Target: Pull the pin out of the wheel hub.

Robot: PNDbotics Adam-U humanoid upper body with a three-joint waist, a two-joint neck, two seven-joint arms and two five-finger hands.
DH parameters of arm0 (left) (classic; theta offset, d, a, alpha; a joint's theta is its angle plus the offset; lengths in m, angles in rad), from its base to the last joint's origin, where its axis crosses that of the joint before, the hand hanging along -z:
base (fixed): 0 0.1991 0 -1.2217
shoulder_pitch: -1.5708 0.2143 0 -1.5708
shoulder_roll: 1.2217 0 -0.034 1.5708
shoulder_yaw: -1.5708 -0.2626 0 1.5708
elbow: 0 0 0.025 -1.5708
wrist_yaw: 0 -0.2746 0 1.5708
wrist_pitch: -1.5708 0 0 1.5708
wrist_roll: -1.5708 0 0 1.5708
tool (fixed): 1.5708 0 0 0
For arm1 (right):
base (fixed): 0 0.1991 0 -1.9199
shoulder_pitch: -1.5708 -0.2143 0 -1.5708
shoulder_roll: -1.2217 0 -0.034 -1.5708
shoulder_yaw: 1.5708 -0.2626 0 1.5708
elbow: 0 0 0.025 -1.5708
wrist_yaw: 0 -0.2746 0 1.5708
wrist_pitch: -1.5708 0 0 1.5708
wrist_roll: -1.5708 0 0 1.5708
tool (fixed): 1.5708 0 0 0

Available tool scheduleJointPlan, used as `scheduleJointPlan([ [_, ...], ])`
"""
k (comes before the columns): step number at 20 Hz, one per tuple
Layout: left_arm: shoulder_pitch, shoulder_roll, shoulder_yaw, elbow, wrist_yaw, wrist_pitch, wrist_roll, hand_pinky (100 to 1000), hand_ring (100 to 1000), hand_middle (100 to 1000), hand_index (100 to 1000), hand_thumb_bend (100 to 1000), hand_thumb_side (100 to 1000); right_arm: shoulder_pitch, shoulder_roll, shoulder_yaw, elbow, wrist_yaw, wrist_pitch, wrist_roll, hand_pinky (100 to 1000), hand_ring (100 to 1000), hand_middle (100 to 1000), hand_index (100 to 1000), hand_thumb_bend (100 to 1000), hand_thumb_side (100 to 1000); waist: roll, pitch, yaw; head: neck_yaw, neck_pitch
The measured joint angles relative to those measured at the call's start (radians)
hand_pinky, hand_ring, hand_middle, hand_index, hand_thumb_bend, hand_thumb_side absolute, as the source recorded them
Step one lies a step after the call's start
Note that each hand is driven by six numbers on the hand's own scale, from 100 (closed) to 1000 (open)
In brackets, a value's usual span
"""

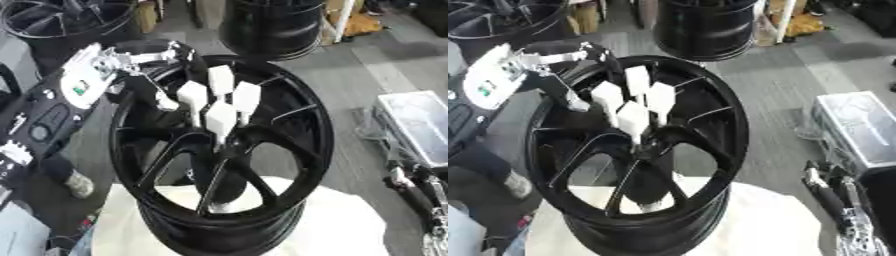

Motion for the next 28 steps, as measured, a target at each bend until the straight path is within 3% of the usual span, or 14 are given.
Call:
scheduleJointPlan([
  [3,0.000,0.000,-0.006,0.002,-0.012,0.000,0.000,794,675,636,756,436,342,0.000,0.000,0.000,0.000,0.000,0.000,0.000,622,570,646,680,100,490,0.000,0.000,0.000,0.000,0.000],
  [13,0.002,-0.004,-0.018,0.020,-0.016,0.000,0.000,757,570,517,637,261,280,0.000,0.000,0.000,0.000,0.000,0.000,0.000,622,570,646,680,100,490,0.000,0.000,-0.003,-0.001,0.000],
  [18,0.005,-0.005,-0.018,0.030,0.001,0.000,0.000,755,565,512,631,250,282,0.000,0.000,0.000,0.000,0.000,0.000,0.000,622,570,646,680,100,490,0.000,0.001,-0.005,-0.002,0.000],
  [19,0.005,-0.005,-0.017,0.032,0.006,-0.001,0.001,748,544,478,591,166,274,0.000,0.000,0.000,0.000,0.000,0.000,0.000,622,570,646,680,100,489,0.000,0.001,-0.005,-0.002,0.000],
  [25,-0.007,0.004,0.013,0.007,0.127,0.011,-0.011,747,536,467,577,143,234,0.000,0.000,0.000,0.003,0.000,0.000,0.000,622,570,646,680,100,490,-0.001,0.001,-0.004,-0.002,0.000],
  [26,-0.014,0.011,0.023,-0.007,0.152,0.016,-0.016,748,538,468,579,100,460,0.000,0.000,0.000,0.003,0.000,0.000,0.000,622,570,646,680,100,493,-0.001,0.001,-0.004,-0.002,0.000],
  [27,-0.020,0.020,0.033,-0.023,0.175,0.022,-0.022,748,538,468,579,146,220,0.000,0.000,0.000,0.003,0.000,0.000,0.000,622,570,646,680,100,490,-0.001,0.001,-0.003,-0.002,0.000],
  [28,-0.026,0.029,0.042,-0.038,0.197,0.028,-0.028,748,538,468,579,146,220,0.000,0.000,0.000,0.003,0.000,0.000,0.000,622,570,646,680,100,490,-0.001,0.001,-0.002,-0.002,0.000],
])
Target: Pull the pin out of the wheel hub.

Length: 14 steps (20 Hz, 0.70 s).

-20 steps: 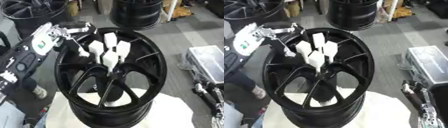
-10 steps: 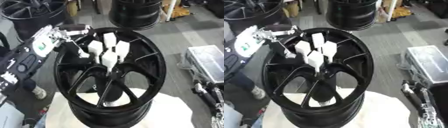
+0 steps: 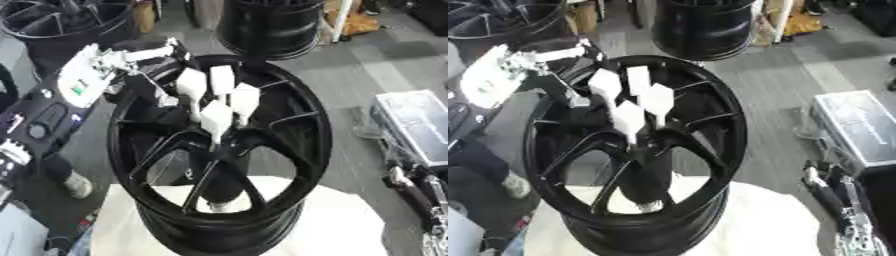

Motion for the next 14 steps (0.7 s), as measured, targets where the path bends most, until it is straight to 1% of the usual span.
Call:
scheduleJointPlan([
  [2,-0.011,0.022,0.018,-0.033,0.044,0.011,-0.011,750,540,469,581,153,204,0.000,0.000,0.000,0.000,0.000,0.000,0.000,622,570,646,680,100,490,0.000,0.000,0.003,0.000,0.000],
  [3,-0.015,0.036,0.029,-0.051,0.065,0.016,-0.016,751,543,471,584,169,181,0.000,0.000,0.000,0.000,0.000,0.000,0.000,622,570,646,680,100,490,0.000,0.000,0.004,-0.001,0.000],
  [4,-0.019,0.054,0.042,-0.068,0.089,0.021,-0.021,751,543,471,584,169,181,0.001,0.000,0.000,0.000,0.000,0.000,-0.001,622,570,646,680,100,490,0.001,0.000,0.007,-0.003,0.000],
  [5,-0.020,0.076,0.057,-0.086,0.112,0.027,-0.027,752,547,476,589,188,161,0.001,0.000,0.000,0.000,0.000,0.001,-0.001,622,570,646,680,100,490,0.002,0.000,0.012,-0.004,0.000],
  [8,0.000,0.164,0.109,-0.138,0.175,0.041,-0.041,753,552,480,595,201,154,0.007,0.000,-0.001,0.000,0.000,0.002,-0.004,621,570,646,680,100,489,0.006,0.000,0.025,-0.012,0.000],
  [10,0.054,0.230,0.144,-0.173,0.208,0.049,-0.049,753,554,483,599,207,163,0.009,0.000,-0.007,0.001,0.000,0.004,-0.007,621,570,646,680,100,489,0.006,0.000,0.036,-0.016,0.000],
  [11,0.096,0.268,0.163,-0.189,0.222,0.052,-0.052,754,560,490,607,209,184,0.009,0.000,-0.008,0.002,0.000,0.004,-0.010,621,570,646,680,100,489,0.006,0.000,0.042,-0.018,0.000],
  [12,0.144,0.305,0.183,-0.203,0.232,0.056,-0.056,754,560,490,607,209,184,0.009,0.000,-0.010,0.003,0.000,0.005,-0.012,621,570,646,680,100,489,0.006,0.000,0.048,-0.021,0.000],
  [13,0.198,0.339,0.201,-0.217,0.238,0.060,-0.060,753,564,496,613,208,217,0.010,0.000,-0.013,0.004,0.000,0.005,-0.015,621,570,647,680,100,489,0.005,0.000,0.054,-0.023,0.000],
  [14,0.257,0.370,0.221,-0.228,0.239,0.064,-0.064,754,567,500,617,210,227,0.011,0.000,-0.014,0.005,0.000,0.004,-0.016,621,570,647,680,100,489,0.005,0.000,0.059,-0.026,0.000],
])
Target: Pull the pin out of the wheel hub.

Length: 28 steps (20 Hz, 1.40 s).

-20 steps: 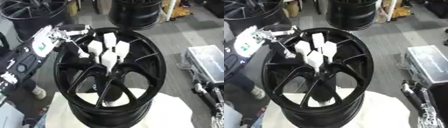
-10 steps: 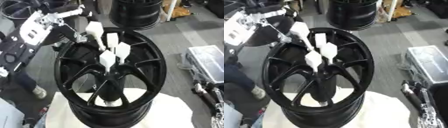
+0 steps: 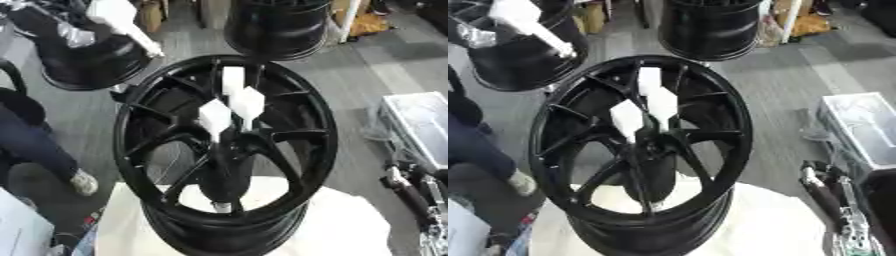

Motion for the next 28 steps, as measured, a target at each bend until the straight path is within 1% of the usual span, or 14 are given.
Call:
scheduleJointPlan([
  [3,0.162,0.040,0.054,-0.002,-0.043,0.010,-0.010,756,586,528,645,211,270,0.004,0.000,-0.003,0.001,0.000,0.000,-0.003,621,570,647,681,100,489,-0.008,0.000,0.011,-0.006,0.000],
  [6,0.270,0.031,0.108,0.052,-0.147,0.011,-0.011,755,594,539,655,207,306,0.006,0.000,-0.005,0.002,0.000,-0.001,-0.007,621,570,647,681,100,490,-0.017,0.000,0.017,-0.012,0.000],
  [8,0.324,0.007,0.149,0.120,-0.230,0.004,-0.004,763,634,604,710,237,341,0.006,0.000,-0.006,0.002,0.000,-0.001,-0.008,621,569,648,681,100,490,-0.021,-0.001,0.018,-0.014,0.000],
  [9,0.348,-0.008,0.171,0.160,-0.274,-0.004,0.004,790,709,721,808,379,346,0.006,0.000,-0.007,0.002,0.000,-0.001,-0.008,621,570,648,680,100,484,-0.023,-0.001,0.019,-0.015,0.000],
  [10,0.368,-0.021,0.193,0.198,-0.314,-0.016,0.016,795,716,732,818,340,553,0.006,0.000,-0.009,0.002,0.000,-0.002,-0.010,621,570,648,680,100,490,-0.025,-0.001,0.019,-0.016,0.000],
  [11,0.390,-0.035,0.217,0.234,-0.352,-0.031,0.031,821,751,781,864,395,691,0.005,0.000,-0.011,0.002,-0.001,-0.002,-0.010,621,570,648,680,100,490,-0.027,-0.001,0.019,-0.017,0.000],
  [13,0.436,-0.059,0.257,0.290,-0.416,-0.064,0.064,836,771,810,881,408,760,0.005,0.000,-0.011,0.002,-0.001,-0.002,-0.013,621,570,648,680,100,490,-0.027,0.000,0.020,-0.019,0.000],
  [15,0.474,-0.082,0.290,0.322,-0.460,-0.087,0.100,853,799,844,900,367,859,0.005,0.000,-0.012,0.002,-0.001,-0.002,-0.014,622,570,648,680,100,491,-0.027,0.000,0.022,-0.021,0.000],
  [18,0.530,-0.126,0.338,0.325,-0.476,-0.088,0.162,844,784,820,882,306,872,0.005,0.000,-0.012,0.002,-0.001,-0.002,-0.015,622,570,648,680,100,491,-0.027,0.000,0.024,-0.023,0.000],
  [19,0.545,-0.142,0.354,0.314,-0.472,-0.082,0.178,824,752,777,858,224,858,0.005,0.000,-0.012,0.002,-0.001,-0.001,-0.016,622,570,648,680,100,491,-0.028,0.000,0.024,-0.024,0.000],
  [20,0.559,-0.161,0.370,0.297,-0.462,-0.073,0.191,821,746,770,854,210,856,0.005,0.001,-0.014,0.002,-0.001,-0.001,-0.016,622,570,648,680,100,491,-0.029,0.000,0.025,-0.026,0.000],
  [21,0.572,-0.180,0.387,0.274,-0.448,-0.062,0.202,792,687,705,804,100,822,0.005,0.001,-0.015,0.002,-0.001,-0.001,-0.016,622,570,648,680,100,491,-0.030,0.000,0.026,-0.027,0.000],
  [24,0.606,-0.244,0.441,0.172,-0.380,-0.010,0.233,774,641,649,751,100,823,0.004,0.001,-0.017,0.002,-0.001,-0.001,-0.017,621,570,648,680,100,491,-0.030,0.002,0.030,-0.029,0.000],
  [28,0.633,-0.351,0.502,-0.024,-0.237,0.104,0.255,757,600,597,702,100,820,0.004,0.003,-0.018,0.002,-0.001,-0.002,-0.019,621,570,648,680,100,491,-0.033,0.005,0.033,-0.031,0.000],
])
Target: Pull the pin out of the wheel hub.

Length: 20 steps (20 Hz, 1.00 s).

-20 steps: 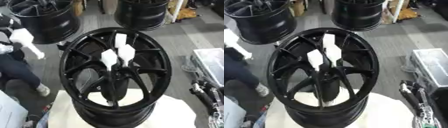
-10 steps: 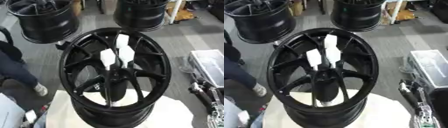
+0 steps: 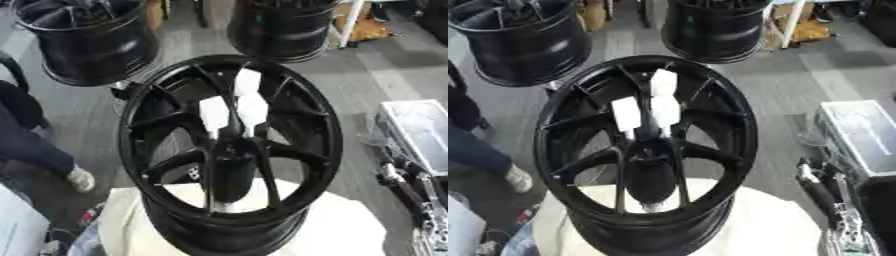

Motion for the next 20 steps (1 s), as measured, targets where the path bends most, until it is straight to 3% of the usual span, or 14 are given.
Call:
scheduleJointPlan([
  [6,-0.004,-0.174,0.053,-0.293,0.164,0.217,0.017,744,580,573,675,100,833,0.000,0.007,-0.001,0.000,-0.001,-0.001,-0.002,621,570,649,680,100,491,-0.007,0.000,0.005,-0.001,0.000],
  [11,-0.020,-0.288,0.067,-0.444,0.208,0.384,0.047,737,564,556,660,100,842,0.000,0.008,-0.006,0.000,-0.003,0.000,-0.004,621,570,649,680,100,491,-0.011,0.003,0.015,-0.006,0.000],
  [15,-0.022,-0.338,0.068,-0.498,0.213,0.478,0.078,730,550,539,644,100,853,0.000,0.008,-0.006,0.000,-0.006,0.001,-0.007,621,570,649,680,100,491,-0.017,0.003,0.020,-0.009,0.000],
  [20,-0.021,-0.362,0.067,-0.528,0.218,0.542,0.102,728,543,532,635,100,862,0.000,0.008,-0.006,0.000,-0.008,0.000,-0.007,621,569,649,681,100,497,-0.018,0.003,0.023,-0.009,0.000],
])
